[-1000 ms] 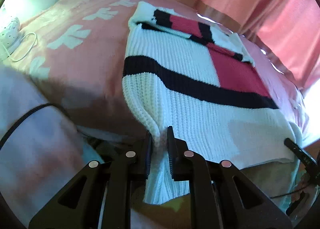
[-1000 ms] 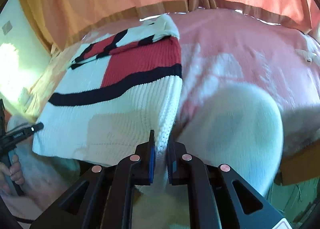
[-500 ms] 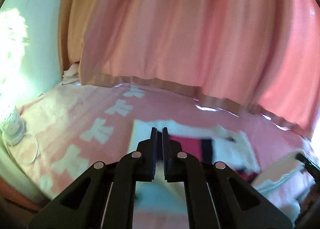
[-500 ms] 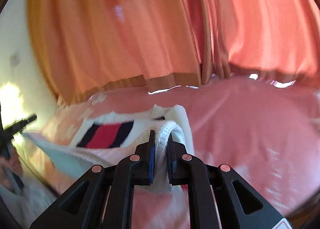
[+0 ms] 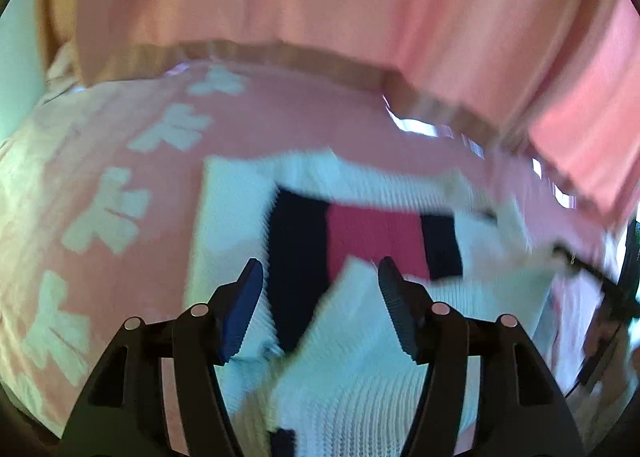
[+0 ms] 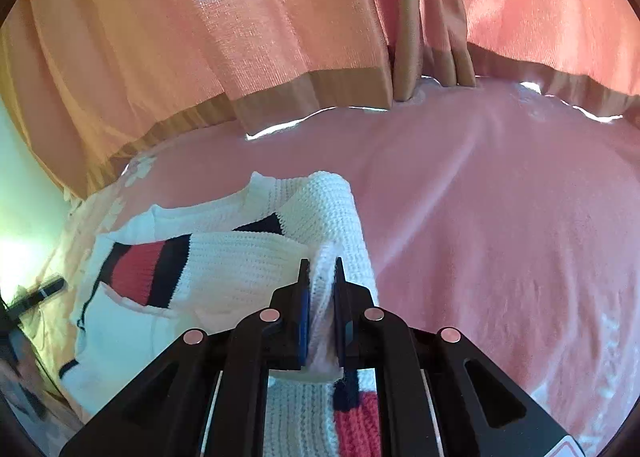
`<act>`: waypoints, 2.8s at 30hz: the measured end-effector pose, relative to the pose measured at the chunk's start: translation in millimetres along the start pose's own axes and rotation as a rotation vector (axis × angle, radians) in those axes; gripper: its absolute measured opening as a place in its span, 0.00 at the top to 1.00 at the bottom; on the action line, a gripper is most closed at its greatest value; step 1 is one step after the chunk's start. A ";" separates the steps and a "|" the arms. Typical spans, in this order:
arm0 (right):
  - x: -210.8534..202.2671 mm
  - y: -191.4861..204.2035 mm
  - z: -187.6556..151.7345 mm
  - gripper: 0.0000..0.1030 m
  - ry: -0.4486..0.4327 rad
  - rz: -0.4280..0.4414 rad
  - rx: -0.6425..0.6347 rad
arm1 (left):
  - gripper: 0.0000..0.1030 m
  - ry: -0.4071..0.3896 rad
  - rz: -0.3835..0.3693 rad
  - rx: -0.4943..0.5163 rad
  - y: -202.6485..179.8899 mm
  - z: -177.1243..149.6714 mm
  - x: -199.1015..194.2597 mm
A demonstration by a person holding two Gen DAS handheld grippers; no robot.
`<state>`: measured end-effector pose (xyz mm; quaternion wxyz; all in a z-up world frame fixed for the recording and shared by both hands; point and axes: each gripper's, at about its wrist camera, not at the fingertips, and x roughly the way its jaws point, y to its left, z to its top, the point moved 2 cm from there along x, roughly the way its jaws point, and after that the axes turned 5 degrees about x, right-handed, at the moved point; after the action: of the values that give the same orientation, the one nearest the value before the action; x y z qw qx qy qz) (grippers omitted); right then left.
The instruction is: Fold small clothes
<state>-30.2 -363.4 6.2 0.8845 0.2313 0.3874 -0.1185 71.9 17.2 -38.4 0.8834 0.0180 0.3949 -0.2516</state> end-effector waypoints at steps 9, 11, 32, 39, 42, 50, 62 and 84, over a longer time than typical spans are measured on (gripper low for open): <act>-8.0 6.9 0.4 0.91 -0.028 0.001 -0.009 | 0.91 0.147 -0.126 -0.013 -21.8 -9.1 33.4; -18.0 8.7 5.0 0.91 -0.077 0.020 -0.002 | 0.91 0.033 -0.122 0.025 -28.9 9.2 3.9; 33.5 14.9 33.5 0.43 0.011 -0.019 -0.083 | 0.59 -0.006 0.181 -0.047 37.3 66.7 45.4; 74.2 25.1 21.7 0.87 0.098 -0.105 -0.198 | 0.66 0.122 0.176 -0.103 58.0 57.1 85.5; 53.2 29.0 31.6 0.93 0.033 -0.054 -0.172 | 0.92 0.109 0.138 -0.108 53.0 60.5 80.9; 68.1 11.3 52.6 0.93 0.001 -0.094 -0.110 | 0.93 -0.011 0.202 -0.104 58.6 94.6 67.9; 75.7 1.9 46.6 0.87 0.045 -0.103 -0.096 | 0.89 0.089 0.270 -0.121 57.5 82.5 95.1; 26.3 -46.8 -72.0 0.52 0.173 -0.062 0.133 | 0.43 0.099 0.155 -0.342 63.4 -49.9 19.0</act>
<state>-76.1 -368.6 -70.8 0.8265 0.2868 0.4603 -0.1509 77.3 75.8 -96.8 0.8699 -0.0896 0.4722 -0.1111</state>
